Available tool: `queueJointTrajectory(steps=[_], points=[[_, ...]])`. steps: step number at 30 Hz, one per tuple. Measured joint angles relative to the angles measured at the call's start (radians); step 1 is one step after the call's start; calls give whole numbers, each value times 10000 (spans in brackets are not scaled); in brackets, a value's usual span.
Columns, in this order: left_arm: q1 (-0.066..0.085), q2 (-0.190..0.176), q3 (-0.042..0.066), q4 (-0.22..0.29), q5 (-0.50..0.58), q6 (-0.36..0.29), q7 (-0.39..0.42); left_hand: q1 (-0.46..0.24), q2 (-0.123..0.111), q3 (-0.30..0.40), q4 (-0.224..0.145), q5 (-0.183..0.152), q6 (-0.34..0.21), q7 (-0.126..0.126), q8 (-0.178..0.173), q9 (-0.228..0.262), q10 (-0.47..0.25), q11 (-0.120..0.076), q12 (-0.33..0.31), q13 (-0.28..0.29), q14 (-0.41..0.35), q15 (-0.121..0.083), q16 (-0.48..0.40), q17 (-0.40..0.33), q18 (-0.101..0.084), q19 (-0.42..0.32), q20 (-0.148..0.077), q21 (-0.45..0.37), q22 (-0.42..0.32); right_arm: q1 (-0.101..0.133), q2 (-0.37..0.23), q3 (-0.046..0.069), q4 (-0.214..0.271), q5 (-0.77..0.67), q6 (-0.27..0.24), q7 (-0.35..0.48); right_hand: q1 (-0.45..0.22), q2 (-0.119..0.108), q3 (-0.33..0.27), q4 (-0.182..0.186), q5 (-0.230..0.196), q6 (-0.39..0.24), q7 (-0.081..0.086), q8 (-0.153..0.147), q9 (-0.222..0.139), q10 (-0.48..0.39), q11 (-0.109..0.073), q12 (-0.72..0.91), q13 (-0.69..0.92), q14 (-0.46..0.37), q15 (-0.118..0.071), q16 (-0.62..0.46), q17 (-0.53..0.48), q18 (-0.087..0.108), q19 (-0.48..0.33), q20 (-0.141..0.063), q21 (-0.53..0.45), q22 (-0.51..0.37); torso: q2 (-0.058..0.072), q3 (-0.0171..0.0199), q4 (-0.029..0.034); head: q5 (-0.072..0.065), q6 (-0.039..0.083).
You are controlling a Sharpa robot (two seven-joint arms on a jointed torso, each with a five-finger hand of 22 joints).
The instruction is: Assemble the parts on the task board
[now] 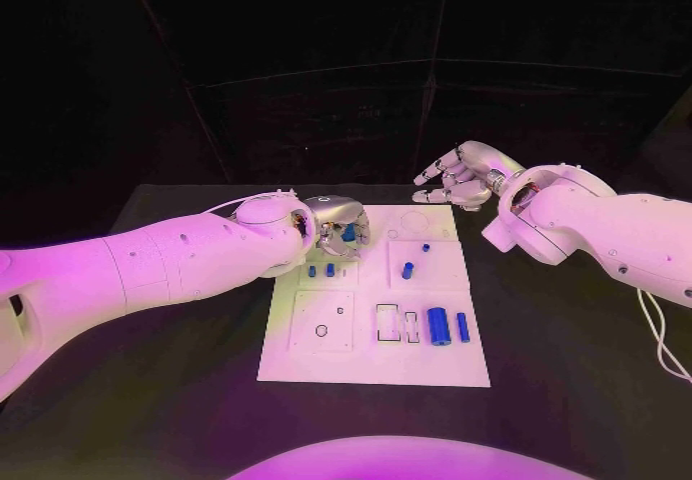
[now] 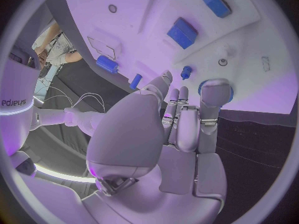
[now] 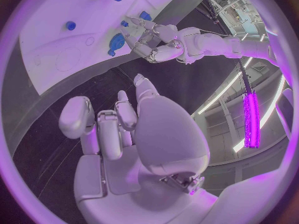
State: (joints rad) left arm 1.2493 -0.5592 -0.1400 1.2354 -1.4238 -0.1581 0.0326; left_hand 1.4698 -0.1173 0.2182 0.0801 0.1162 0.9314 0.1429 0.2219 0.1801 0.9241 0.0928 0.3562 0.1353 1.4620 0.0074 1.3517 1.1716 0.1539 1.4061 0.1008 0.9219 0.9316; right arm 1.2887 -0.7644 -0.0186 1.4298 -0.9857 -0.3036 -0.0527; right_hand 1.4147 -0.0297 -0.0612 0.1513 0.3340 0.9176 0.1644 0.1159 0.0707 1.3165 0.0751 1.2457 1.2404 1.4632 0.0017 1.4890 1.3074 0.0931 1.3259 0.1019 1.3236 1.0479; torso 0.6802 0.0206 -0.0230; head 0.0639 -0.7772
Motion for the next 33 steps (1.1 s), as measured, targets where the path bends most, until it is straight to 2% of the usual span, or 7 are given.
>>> queueJointTrajectory(steps=[1, 3, 33], points=[[-1, 17, 0, -17, -39, 17, -25, 0, 0, 1, -1, 0, -3, -3, 0, -11, 0, 0, 0, -14, 0, 0, 0, 0, 0, 16, -15, 1, 25, 0, 1, 0, 0, 0, 0, 0, 0, 0, 0, 0, 0, 0, 0, 0, 0, 0, 0, 0, 0, 0, 0, 0, 0, 0, 0, 0, 0, 0, -1, 0, 0, -3, -5], [-3, 51, 0, -47, -117, 65, -80, 0, 0, 48, -48, 0, 123, -21, -31, -33, 129, -20, 0, -51, 0, 0, 0, -1, -151, 44, -43, 100, 99, 0, 4, 0, 0, 0, 1, 0, 0, 0, 0, 0, 0, 0, 0, 0, 0, 0, 0, 0, 0, 0, 0, 0, 0, 0, 0, 0, 0, 1, -3, 0, 0, -8, -13], [-16, 291, 12, -380, -430, 788, -696, 52, 52, 594, -180, 0, 461, -38, -158, -228, 574, -69, -202, -381, 34, -35, 38, -151, -149, 113, -41, 356, 423, 0, 51, 0, -25, 0, 19, 7, 0, 0, 0, 0, 0, 0, 0, 0, 0, 0, 0, 0, 1, 0, 0, 0, -1, 0, 0, 0, 0, 2, -13, 1, 7, -21, -77]])
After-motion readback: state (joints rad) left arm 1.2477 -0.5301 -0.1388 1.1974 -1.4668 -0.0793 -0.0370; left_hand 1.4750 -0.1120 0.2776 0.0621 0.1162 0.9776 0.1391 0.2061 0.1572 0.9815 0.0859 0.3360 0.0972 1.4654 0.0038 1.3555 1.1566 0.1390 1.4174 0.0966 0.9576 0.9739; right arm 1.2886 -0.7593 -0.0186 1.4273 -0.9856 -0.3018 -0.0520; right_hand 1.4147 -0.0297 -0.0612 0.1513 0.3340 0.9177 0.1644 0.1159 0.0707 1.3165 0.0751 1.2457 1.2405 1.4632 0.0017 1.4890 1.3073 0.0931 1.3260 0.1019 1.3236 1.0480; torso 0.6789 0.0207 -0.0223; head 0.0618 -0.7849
